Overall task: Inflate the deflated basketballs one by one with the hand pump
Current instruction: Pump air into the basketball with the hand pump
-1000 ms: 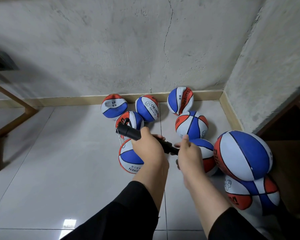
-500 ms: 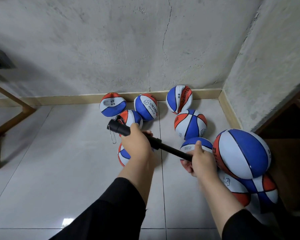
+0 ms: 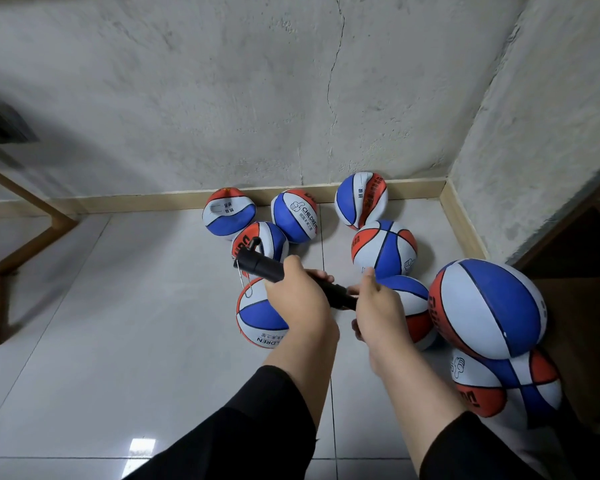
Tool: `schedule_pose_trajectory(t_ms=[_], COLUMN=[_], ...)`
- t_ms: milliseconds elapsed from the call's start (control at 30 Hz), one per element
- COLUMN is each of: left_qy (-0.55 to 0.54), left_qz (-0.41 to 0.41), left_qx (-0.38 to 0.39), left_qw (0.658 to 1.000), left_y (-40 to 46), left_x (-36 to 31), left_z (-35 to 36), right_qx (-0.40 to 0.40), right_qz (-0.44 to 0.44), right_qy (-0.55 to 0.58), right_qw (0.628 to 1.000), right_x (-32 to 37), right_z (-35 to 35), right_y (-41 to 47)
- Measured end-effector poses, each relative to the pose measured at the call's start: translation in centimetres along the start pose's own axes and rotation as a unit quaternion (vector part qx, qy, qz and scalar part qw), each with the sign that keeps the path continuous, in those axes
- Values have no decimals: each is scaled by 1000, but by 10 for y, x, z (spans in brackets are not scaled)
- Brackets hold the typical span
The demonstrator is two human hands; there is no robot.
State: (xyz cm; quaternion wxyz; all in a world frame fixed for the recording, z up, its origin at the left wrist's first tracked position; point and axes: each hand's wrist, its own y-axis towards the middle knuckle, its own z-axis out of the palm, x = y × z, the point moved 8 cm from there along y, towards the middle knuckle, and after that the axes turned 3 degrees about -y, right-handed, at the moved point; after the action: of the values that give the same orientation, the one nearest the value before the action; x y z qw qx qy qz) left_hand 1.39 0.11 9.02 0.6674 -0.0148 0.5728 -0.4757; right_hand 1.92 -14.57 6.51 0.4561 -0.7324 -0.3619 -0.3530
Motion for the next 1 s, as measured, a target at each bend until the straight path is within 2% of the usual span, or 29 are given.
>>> schedule_pose_trajectory(t_ms=[167, 333, 400, 500, 600, 800, 1000], left_qy=[-28, 61, 71, 42, 43, 48, 31], left_qz=[-36, -27, -11, -6, -2, 8, 27], left_qx=[8, 7, 0, -15, -15, -22, -19], left_qw=[999, 998, 997, 999, 999, 999, 999], left_y=[-4, 13, 15, 22, 27, 22, 3], left_x=[10, 0, -9, -19, -23, -9, -9], left_z=[-1, -6, -6, -8, -8, -14, -1], right_qx=[12, 11, -7, -48, -48, -48, -29], right_qz=[-32, -67, -61, -8, 37, 36, 21], right_qy=[-25, -36, -32, 3, 21, 0, -28], right_qw=[999, 997, 998, 999, 998, 998, 999], right_x=[21, 19, 14, -5, -21, -27, -17], right_z=[6, 3, -9, -37, -53, -50, -12], right_y=[-6, -9, -3, 8, 7, 8, 0])
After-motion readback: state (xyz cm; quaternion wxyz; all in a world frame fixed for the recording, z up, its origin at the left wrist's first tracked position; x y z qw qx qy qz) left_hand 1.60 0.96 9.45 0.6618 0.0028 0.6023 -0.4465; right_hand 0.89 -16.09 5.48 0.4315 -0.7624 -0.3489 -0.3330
